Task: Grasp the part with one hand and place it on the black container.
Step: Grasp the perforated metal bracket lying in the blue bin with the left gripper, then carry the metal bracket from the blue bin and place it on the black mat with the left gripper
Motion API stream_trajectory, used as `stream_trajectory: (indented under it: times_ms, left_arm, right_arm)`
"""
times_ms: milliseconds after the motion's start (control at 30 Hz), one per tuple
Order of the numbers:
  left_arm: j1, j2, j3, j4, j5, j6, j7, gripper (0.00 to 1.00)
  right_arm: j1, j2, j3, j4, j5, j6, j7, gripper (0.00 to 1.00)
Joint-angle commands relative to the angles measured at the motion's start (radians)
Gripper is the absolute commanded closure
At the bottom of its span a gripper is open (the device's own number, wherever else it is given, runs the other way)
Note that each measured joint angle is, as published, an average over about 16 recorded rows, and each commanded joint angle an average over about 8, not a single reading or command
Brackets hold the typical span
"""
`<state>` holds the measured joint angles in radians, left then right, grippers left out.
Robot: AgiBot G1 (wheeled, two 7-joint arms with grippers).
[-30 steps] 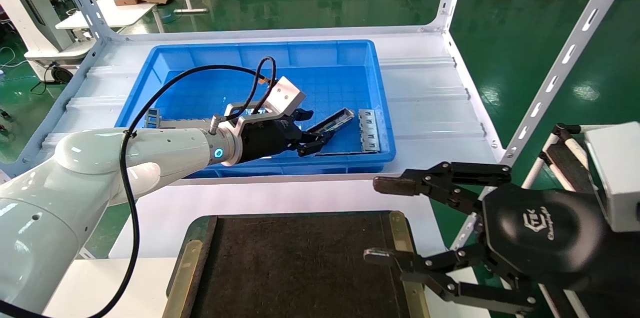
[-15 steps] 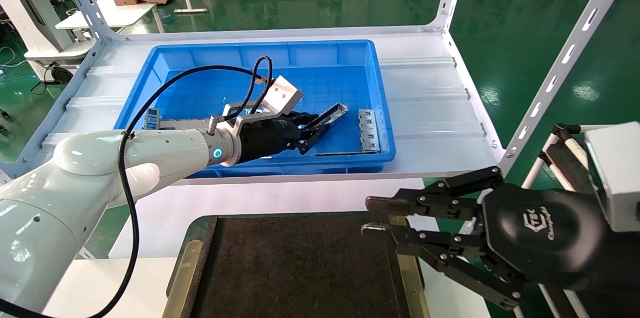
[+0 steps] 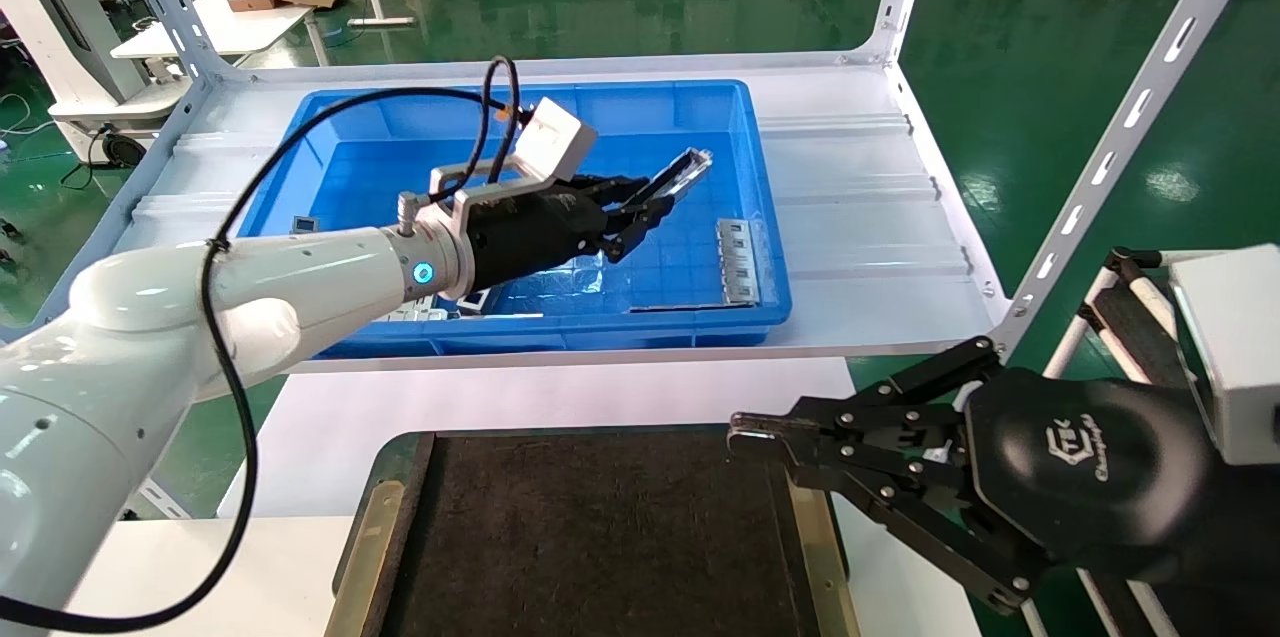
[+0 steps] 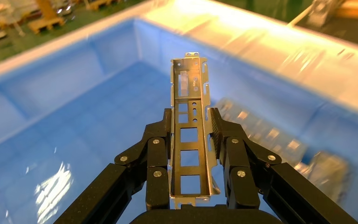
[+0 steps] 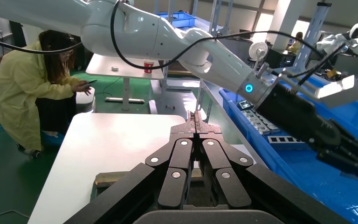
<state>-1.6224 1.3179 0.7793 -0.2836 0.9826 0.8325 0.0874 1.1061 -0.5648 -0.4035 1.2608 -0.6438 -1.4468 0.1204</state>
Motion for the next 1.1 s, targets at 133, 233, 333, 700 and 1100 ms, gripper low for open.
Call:
stream_trajectory:
  times_ms: [133, 233, 333, 700, 1100]
  left_arm:
    - [-0.016, -0.043, -0.025, -0.021, -0.048, 0.114, 0.023, 1.0]
    - [-0.018, -0.083, -0.034, -0.052, -0.068, 0.197, 0.019, 1.0]
    - [-0.009, -0.124, -0.039, -0.094, -0.086, 0.27, 0.0, 1.0]
    - [0.171, -0.344, -0.04, -0.449, -0.148, 0.417, -0.151, 1.0]
    - [0.544, -0.535, 0.007, -0.898, -0.123, 0.063, -0.388, 1.0]
  right_arm:
    - [0.0, 0.0, 0.0, 0.0, 0.0, 0.0, 0.0, 1.0]
    - [0.0, 0.0, 0.0, 0.0, 0.0, 0.0, 0.0, 1.0]
    - [0.0, 0.0, 0.0, 0.0, 0.0, 0.0, 0.0, 1.0]
    - [0.0, 0.0, 0.0, 0.0, 0.0, 0.0, 0.0, 1.0]
    - [0.0, 0.0, 0.0, 0.0, 0.0, 0.0, 0.0, 1.0]
